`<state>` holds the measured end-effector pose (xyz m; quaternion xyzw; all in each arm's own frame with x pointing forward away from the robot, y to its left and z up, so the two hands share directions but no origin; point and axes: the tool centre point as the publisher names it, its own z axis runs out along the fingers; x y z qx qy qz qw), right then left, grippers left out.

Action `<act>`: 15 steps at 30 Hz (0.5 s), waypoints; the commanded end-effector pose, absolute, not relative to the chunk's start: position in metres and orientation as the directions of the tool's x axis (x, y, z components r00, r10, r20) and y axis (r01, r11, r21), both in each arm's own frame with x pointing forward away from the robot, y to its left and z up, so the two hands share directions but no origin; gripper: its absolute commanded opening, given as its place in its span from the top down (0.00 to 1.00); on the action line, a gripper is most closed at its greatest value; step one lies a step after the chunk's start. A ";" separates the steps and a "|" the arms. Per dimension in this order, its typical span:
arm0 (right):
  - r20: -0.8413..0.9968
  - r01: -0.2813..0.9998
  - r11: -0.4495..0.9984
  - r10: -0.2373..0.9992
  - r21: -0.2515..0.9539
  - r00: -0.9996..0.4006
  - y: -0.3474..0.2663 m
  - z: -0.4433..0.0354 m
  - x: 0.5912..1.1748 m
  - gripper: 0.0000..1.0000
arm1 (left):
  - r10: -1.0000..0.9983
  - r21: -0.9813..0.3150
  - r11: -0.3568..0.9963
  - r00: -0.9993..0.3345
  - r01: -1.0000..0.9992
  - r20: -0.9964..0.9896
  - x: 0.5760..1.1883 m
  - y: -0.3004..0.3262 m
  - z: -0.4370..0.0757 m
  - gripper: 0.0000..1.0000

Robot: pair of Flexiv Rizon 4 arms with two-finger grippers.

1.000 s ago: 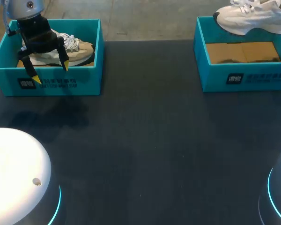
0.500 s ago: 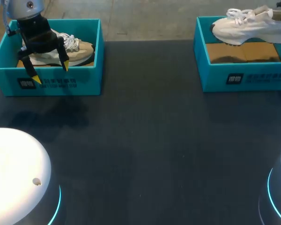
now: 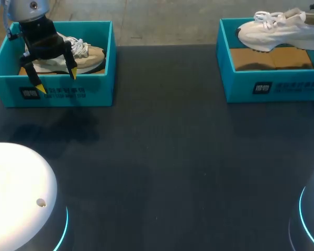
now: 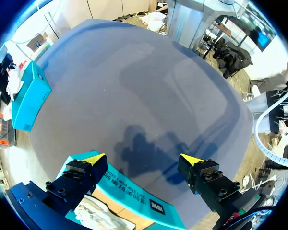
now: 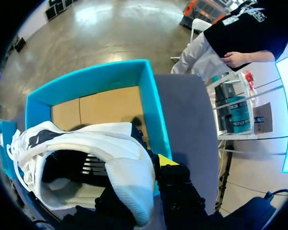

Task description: Take the shoe out of the shoebox, open the shoe tongue, remove and reinsert the insole, then place the shoe into the shoebox

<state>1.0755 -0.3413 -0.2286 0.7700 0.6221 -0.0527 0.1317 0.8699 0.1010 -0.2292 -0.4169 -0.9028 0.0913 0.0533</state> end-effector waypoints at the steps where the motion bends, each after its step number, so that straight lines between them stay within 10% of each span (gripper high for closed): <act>1: -0.311 0.973 -0.191 0.924 0.127 0.222 -0.329 -0.232 1.083 1.00 | 0.763 -0.207 0.636 -0.646 0.744 0.022 0.870 0.101 -0.229 0.00; 15: -0.323 0.974 -0.178 0.922 0.143 0.216 -0.336 -0.253 1.089 1.00 | 0.763 -0.207 0.636 -0.646 0.744 0.022 0.870 0.101 -0.229 0.00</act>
